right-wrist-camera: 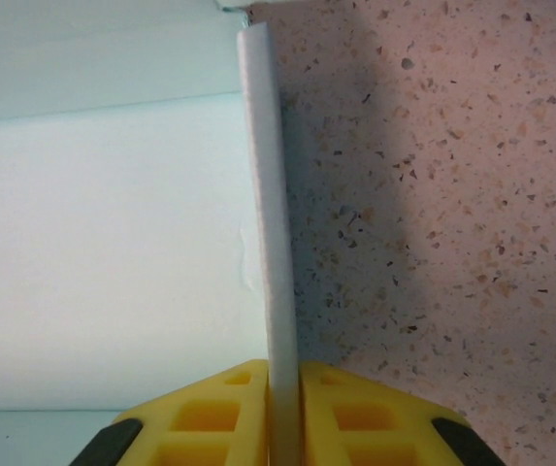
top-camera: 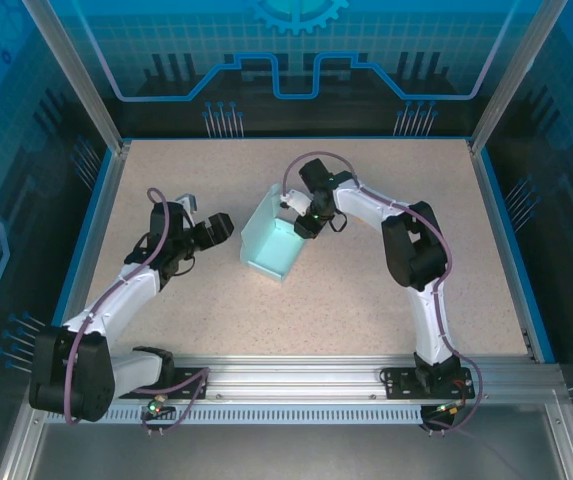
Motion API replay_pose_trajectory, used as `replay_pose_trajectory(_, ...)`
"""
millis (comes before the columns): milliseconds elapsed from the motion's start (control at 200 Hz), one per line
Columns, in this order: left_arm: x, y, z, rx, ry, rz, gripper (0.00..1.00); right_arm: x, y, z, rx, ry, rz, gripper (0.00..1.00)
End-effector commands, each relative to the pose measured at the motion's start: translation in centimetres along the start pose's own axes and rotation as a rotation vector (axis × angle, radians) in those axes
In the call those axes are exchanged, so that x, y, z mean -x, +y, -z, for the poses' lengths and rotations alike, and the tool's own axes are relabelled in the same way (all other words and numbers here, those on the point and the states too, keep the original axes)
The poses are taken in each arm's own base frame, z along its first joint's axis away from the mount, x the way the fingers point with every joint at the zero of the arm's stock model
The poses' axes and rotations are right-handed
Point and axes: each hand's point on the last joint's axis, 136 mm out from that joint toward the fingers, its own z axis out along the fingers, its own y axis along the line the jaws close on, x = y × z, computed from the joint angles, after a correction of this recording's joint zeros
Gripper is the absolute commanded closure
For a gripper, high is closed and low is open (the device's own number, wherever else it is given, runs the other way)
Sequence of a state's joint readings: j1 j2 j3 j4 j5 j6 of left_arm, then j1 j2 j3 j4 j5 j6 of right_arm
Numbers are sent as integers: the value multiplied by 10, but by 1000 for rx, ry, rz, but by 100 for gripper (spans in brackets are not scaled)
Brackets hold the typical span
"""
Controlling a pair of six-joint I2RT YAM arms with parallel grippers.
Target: Fold the paper box
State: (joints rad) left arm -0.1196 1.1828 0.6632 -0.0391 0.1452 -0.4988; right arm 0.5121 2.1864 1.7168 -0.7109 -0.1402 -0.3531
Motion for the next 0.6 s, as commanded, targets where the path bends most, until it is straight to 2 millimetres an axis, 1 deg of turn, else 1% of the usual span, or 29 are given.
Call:
replay_pose_trajectory(0, -2, 1, 0, -14, 3, 3, 7, -12, 0, -6, -38, 56, 1, 86)
replay_pose_trajectory(255, -2, 1, -2, -18, 5, 4, 7, -32, -11, -1, -167, 117, -48, 91)
replay_pose_trajectory(400, -2, 2, -3, -20, 5, 5, 7, -45, -18, 1, -250, 169, -77, 92)
replay_pose_trajectory(595, -5, 4, -5, -14, 12, 6, 7, -61, -25, -1, -371, 238, -77, 93)
